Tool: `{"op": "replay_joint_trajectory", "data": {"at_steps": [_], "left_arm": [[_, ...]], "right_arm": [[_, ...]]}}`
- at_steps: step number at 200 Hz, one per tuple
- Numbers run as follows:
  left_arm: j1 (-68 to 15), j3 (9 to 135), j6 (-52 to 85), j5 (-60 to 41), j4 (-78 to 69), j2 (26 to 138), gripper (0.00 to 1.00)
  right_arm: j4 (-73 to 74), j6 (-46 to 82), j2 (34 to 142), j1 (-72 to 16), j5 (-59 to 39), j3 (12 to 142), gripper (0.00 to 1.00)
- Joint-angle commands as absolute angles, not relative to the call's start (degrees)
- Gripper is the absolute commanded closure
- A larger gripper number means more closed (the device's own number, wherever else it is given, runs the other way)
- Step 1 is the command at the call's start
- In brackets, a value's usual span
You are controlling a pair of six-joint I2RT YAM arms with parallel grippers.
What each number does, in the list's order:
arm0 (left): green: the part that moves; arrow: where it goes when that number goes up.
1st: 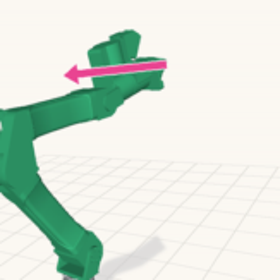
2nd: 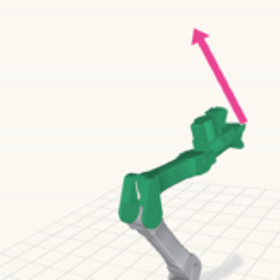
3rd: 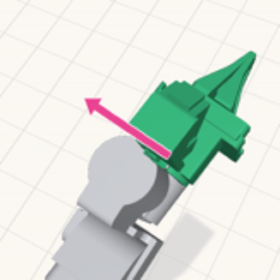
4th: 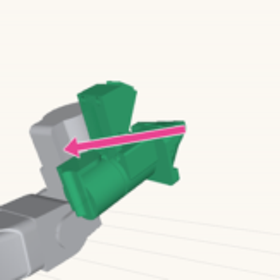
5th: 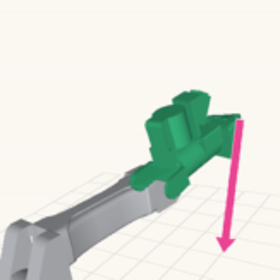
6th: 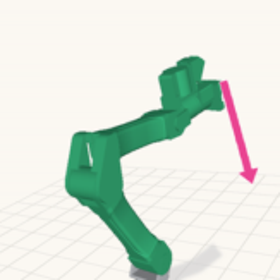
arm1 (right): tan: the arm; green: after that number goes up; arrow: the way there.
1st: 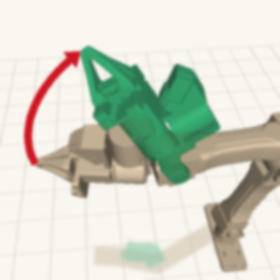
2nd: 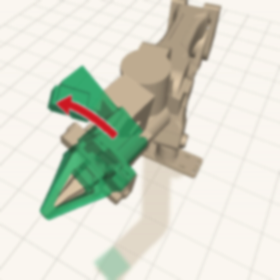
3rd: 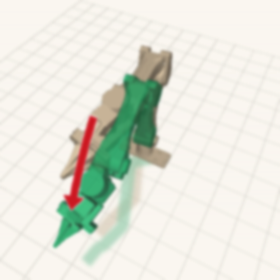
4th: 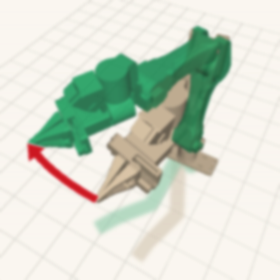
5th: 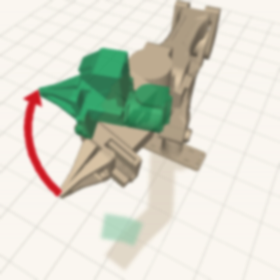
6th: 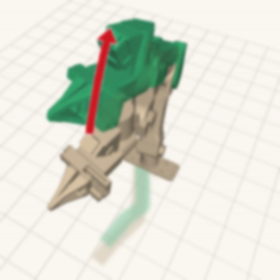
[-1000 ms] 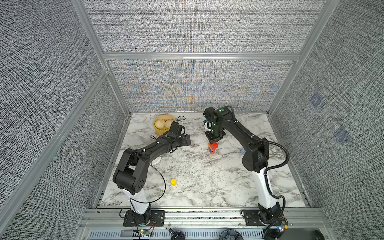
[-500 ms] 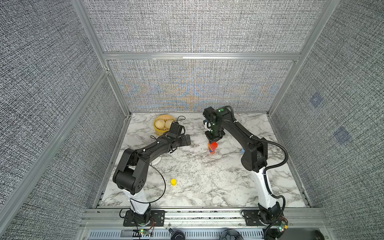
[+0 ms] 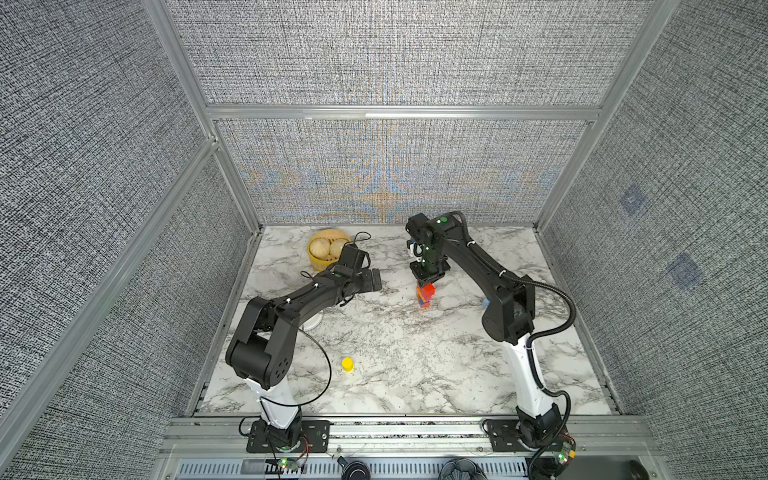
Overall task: Build the wood block tower
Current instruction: 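Lower the red block onto the magenta cube and open the right gripper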
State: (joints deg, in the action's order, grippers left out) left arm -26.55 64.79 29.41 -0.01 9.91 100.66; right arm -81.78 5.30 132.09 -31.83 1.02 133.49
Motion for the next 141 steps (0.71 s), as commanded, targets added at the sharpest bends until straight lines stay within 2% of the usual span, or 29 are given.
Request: {"op": "replay_joint_trajectory", "data": {"at_steps": [1,141], "left_arm": [[-26.5,64.9,29.5,-0.4,8.9,100.8,0.01],[-26.5,64.9,29.4,-0.8,8.8,100.5,0.01]], "right_arm": [[-82.4,5.5,131.9,-31.9,1.2,133.3,0.68],[-81.9,5.2,130.6,-32.1,1.5,132.5,0.50]]}}
